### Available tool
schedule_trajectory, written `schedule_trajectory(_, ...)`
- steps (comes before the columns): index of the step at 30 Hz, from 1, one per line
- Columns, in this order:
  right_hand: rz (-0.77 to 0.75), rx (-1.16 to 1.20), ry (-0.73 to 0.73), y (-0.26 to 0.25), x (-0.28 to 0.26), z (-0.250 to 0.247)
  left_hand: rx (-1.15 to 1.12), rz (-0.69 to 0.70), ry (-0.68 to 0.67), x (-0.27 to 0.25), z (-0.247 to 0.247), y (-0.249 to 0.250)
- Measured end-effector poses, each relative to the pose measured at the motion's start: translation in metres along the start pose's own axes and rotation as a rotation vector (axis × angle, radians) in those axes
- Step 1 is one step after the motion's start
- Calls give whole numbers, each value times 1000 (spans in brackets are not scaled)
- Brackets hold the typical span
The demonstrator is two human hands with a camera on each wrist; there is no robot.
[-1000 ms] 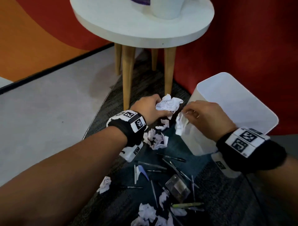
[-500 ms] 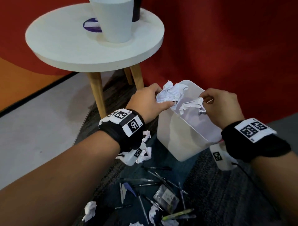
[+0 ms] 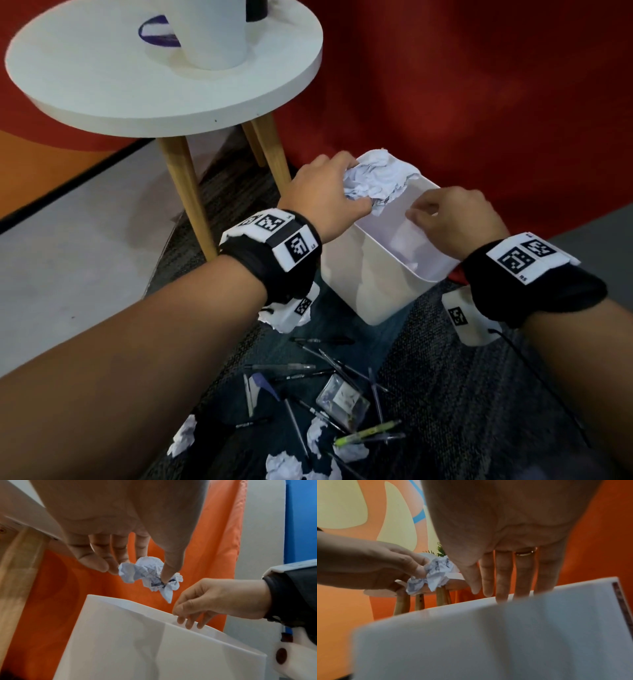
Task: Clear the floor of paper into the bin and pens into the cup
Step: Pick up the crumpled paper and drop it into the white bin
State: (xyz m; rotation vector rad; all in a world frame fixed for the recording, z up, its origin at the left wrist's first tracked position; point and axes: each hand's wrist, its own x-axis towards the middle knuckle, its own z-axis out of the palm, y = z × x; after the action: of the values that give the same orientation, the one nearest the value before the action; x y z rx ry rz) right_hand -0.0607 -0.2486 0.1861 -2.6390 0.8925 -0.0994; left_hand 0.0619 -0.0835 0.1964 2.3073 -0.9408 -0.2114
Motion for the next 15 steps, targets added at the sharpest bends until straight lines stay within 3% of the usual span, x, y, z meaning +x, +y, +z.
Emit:
schedule_trajectory(5,-33,33,236,-12,-6,-12,62,54,-82,9,2,15)
schedule_trajectory(10,-79,159,325,-20,-12,-19,94,66,-162,5,0,8)
schedule_trajectory(15,-192,106,372,-25,-15,-19,84,-17,-190,-16,0,-15)
